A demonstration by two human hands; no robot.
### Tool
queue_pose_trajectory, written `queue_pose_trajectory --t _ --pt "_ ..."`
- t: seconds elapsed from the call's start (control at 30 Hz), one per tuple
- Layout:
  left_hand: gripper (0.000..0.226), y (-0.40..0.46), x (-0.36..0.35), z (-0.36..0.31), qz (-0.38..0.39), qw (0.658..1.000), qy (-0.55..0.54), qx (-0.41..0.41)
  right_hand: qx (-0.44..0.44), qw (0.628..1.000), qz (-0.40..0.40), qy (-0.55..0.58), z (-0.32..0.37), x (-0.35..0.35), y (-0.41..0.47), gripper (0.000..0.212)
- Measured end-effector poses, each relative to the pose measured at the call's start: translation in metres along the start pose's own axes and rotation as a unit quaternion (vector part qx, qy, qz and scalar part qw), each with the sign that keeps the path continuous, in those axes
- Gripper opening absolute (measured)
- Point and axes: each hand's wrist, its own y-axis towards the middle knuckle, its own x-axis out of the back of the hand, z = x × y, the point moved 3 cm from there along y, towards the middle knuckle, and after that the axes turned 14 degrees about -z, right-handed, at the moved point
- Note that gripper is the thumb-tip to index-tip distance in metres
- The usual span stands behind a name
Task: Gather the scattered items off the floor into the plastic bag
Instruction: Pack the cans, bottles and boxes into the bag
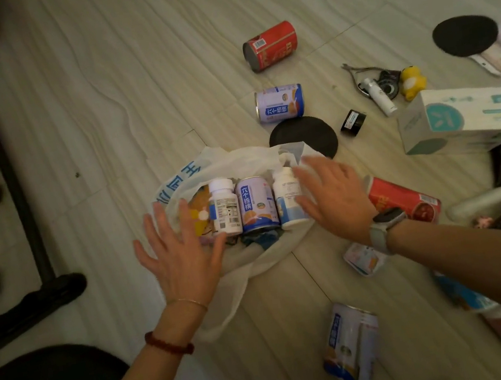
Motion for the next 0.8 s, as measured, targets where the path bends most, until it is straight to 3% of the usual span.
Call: queue_pose_trajectory --t 0.07,0.13,0.2,0.23,0.33,0.47,0.57,0.63,0.7,0.8 --pt "0.088 0.012 -0.001 0.010 0.051 0.991 -0.025 0.118 -0.108 0.993 0.003 0.051 -0.010 0.000 0.016 0.068" --pt "0.097 0.020 -0.008 0.021 0.112 0.950 -0.113 0.267 -0.241 0.950 0.056 0.191 -0.013 -0.007 0.031 0.072" --pt "0.107 0.022 -0.011 0.024 0.129 0.909 -0.210 0.336 -0.318 0.909 0.097 0.252 -0.011 -0.012 0.039 0.057" --pt "0.102 0.021 -0.010 0.022 0.131 0.900 -0.233 0.344 -0.316 0.914 0.096 0.237 -0.007 -0.011 0.042 0.045" --pt "0.070 0.017 -0.005 0.014 0.118 0.899 -0.234 0.350 -0.267 0.942 0.058 0.193 0.006 0.000 0.040 0.028" --pt "0.022 0.033 0.005 0.008 -0.001 0.903 -0.291 0.316 -0.248 0.925 -0.086 0.273 0.006 0.036 0.038 0.027" --pt "0.022 0.053 0.017 0.000 -0.064 0.886 -0.351 0.295 -0.205 0.914 -0.209 0.282 0.003 0.069 0.039 0.025" --pt "0.022 0.064 0.022 -0.008 -0.079 0.886 -0.371 0.266 -0.178 0.909 -0.245 0.287 0.003 0.084 0.036 0.024" --pt "0.031 0.070 0.019 -0.013 -0.045 0.913 -0.336 0.225 -0.143 0.930 -0.216 0.262 0.001 0.083 0.032 0.025" --pt "0.041 0.062 0.009 -0.016 0.046 0.969 -0.183 0.158 -0.085 0.985 -0.034 0.149 -0.008 0.057 0.021 0.033"
